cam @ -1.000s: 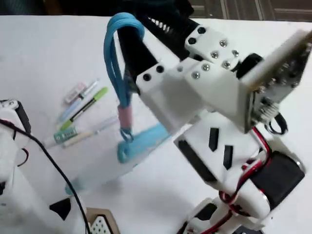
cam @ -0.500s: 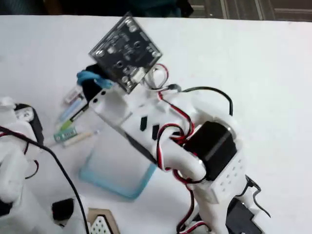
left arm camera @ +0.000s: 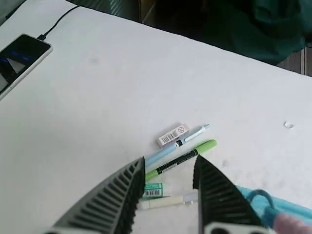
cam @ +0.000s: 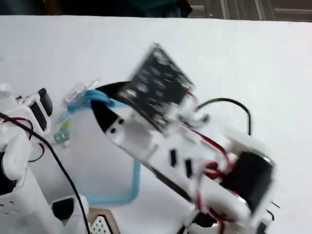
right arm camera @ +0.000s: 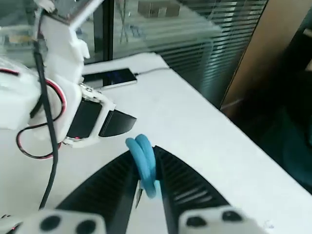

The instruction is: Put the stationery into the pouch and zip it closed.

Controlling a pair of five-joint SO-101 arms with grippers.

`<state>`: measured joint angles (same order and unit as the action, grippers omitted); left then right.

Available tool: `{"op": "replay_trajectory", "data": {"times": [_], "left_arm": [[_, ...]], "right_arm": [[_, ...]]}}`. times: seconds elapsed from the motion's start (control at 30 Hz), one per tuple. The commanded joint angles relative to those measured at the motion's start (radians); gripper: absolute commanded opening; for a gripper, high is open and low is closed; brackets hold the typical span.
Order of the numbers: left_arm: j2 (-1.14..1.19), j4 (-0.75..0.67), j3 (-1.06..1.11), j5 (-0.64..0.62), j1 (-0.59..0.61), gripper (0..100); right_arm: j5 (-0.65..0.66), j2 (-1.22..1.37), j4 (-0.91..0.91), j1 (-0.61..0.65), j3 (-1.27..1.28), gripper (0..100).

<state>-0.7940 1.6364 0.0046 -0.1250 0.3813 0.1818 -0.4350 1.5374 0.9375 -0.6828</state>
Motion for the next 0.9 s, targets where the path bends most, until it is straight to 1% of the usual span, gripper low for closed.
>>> {"op": "replay_trajectory", "data": {"times": [0.0,0.07,0.13,0.17,0.23,0.3,0.47,0.67,0.77,0.87], "left_arm": [[-0.010,0.020,-0.002,-0.023,-0.012,19],[-0.008,0.034,0.012,-0.066,-0.012,23],[-0.008,0.035,0.074,-0.163,-0.013,30],[-0.008,0.028,0.098,-0.186,-0.013,32],[0.004,0.012,0.110,-0.189,-0.025,32],[0.045,0.020,0.078,-0.189,-0.088,31],[0.202,0.087,-0.124,-0.193,-0.226,31],[0.440,0.146,-0.334,-0.193,-0.289,31],[0.513,0.149,-0.387,-0.193,-0.311,31],[0.519,0.150,-0.387,-0.189,-0.354,31]], "right_arm": [[0.009,-0.056,0.004,0.005,0.000,1.8],[0.009,-0.071,0.005,0.005,0.000,1.8],[0.009,-0.079,0.007,0.005,0.002,1.8],[0.008,-0.081,0.008,0.005,0.002,1.8],[0.006,-0.081,0.024,0.007,0.002,1.8],[0.008,-0.081,0.035,0.007,0.002,1.8],[0.008,-0.081,0.042,0.008,0.002,1.8],[0.008,-0.081,0.042,0.010,0.002,1.8],[0.008,-0.081,0.042,0.010,0.002,1.8],[0.008,-0.081,0.042,0.008,0.002,1.8]]}}
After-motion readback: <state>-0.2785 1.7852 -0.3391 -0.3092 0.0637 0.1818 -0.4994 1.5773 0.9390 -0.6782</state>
